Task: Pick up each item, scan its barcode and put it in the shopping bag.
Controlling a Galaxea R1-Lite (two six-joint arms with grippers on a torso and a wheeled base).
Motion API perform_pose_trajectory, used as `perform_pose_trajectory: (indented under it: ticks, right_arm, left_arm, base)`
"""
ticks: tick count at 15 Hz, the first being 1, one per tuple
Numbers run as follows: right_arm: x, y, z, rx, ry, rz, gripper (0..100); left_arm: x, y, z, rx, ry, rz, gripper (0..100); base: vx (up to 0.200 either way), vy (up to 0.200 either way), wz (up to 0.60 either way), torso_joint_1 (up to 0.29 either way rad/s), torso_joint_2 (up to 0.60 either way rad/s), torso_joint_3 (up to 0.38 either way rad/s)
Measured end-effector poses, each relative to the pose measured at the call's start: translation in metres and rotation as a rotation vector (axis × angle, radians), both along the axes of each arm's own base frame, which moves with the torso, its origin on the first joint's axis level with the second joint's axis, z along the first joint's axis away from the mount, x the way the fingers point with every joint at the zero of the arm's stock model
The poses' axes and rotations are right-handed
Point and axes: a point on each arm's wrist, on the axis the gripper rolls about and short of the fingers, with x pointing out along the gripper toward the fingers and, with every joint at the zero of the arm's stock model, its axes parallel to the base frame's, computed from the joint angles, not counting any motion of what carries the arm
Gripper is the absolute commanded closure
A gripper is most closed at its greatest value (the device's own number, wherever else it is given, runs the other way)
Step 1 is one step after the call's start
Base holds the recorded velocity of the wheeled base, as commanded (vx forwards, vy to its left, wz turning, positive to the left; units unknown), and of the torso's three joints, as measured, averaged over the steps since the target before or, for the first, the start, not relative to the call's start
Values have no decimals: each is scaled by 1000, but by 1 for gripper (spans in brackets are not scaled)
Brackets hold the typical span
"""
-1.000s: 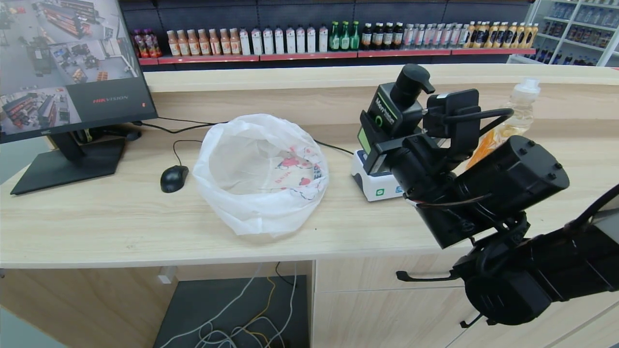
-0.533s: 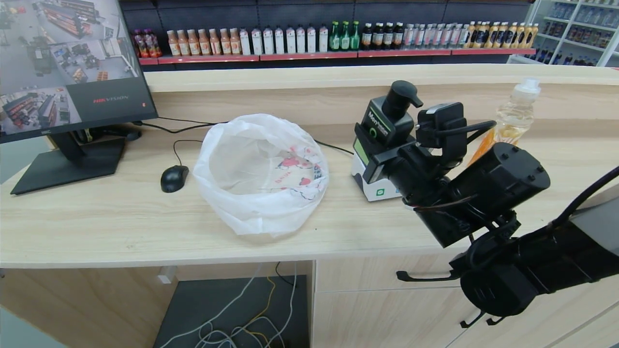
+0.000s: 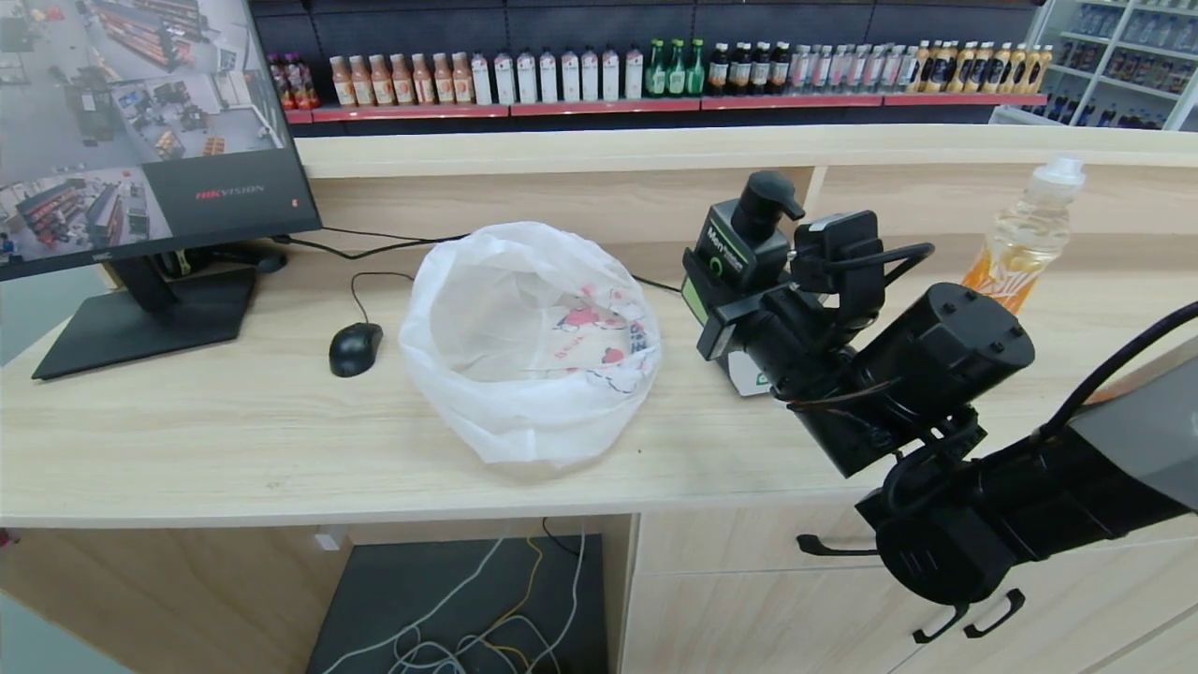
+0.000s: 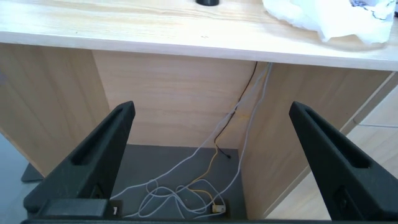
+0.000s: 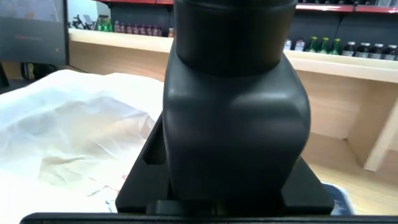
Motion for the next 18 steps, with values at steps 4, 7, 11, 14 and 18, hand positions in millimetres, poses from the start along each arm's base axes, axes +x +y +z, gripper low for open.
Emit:
perform_pose_trajectory:
  ticks: [4,7,11,14,18]
  right_arm:
    - [0,-2,0,1,2,-3,100]
    - [-3,-4,-1,-1,9,-3,100]
    - [-1,-2,15,49,-35,7,100]
    - [0,1,30,83,-82,18,100]
    - [7,11,38,49,-14,34,100]
  left_arm:
    - [0,0,0,0,0,1,0]
    - [0,0,0,1,0,1,0]
    - [0,0,0,4,0,2,0]
    - [0,0,0,4,0,1,0]
    - [0,0,0,4,0,0,0]
  base:
    - [0,200,0,4,4,2]
    - [0,133,0,3,3,2]
    - [0,0,0,0,0,0]
    - [0,0,0,0,0,0]
    - [0,0,0,0,0,0]
